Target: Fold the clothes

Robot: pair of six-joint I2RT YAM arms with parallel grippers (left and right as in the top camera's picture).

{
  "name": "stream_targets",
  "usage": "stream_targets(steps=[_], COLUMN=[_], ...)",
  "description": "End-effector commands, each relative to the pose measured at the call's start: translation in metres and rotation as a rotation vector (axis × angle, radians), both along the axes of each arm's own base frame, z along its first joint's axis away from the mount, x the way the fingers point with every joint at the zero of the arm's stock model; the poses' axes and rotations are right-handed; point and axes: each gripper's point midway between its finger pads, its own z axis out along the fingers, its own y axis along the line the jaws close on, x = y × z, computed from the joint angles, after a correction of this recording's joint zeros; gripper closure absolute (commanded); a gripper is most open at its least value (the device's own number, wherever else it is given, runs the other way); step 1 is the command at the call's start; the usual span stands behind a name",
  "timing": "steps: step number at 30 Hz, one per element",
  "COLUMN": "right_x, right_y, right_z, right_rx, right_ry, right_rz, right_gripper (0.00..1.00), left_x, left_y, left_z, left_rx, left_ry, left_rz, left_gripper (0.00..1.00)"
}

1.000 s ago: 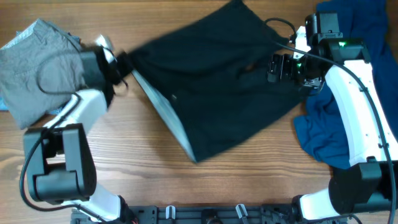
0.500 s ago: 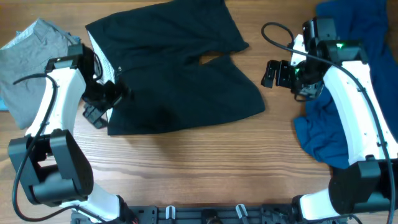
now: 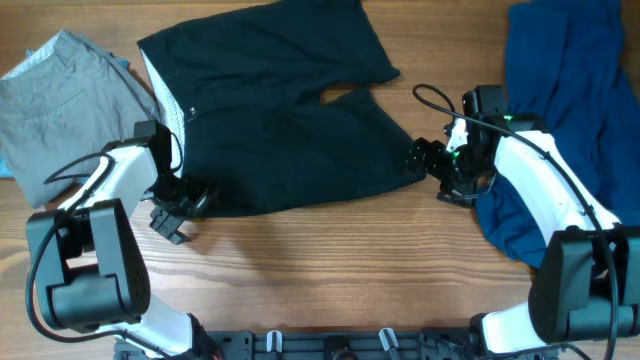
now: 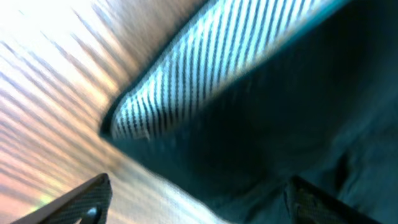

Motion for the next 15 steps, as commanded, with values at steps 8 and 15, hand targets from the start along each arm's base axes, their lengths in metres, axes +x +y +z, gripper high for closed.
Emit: stream_targets(steps=[8, 15], right_x=[-0.001, -0.022], right_y=[-0.005, -0.001], right_z=[-0.004, -0.018], right_rx=[-0.035, -0.037], right_ry=[0.003, 0.106], right_rz=[-0.013, -0.091], right_gripper=[0.00, 0.00], left_x=[-0.003, 0.001], left_y=[0.021, 0.027], left_z=[-0.003, -0.003], left_rx=[0.141, 0.175], left_ry=[0.034, 0.017], left_rz=[0.154, 0.151], left_gripper=[0.26, 0.38])
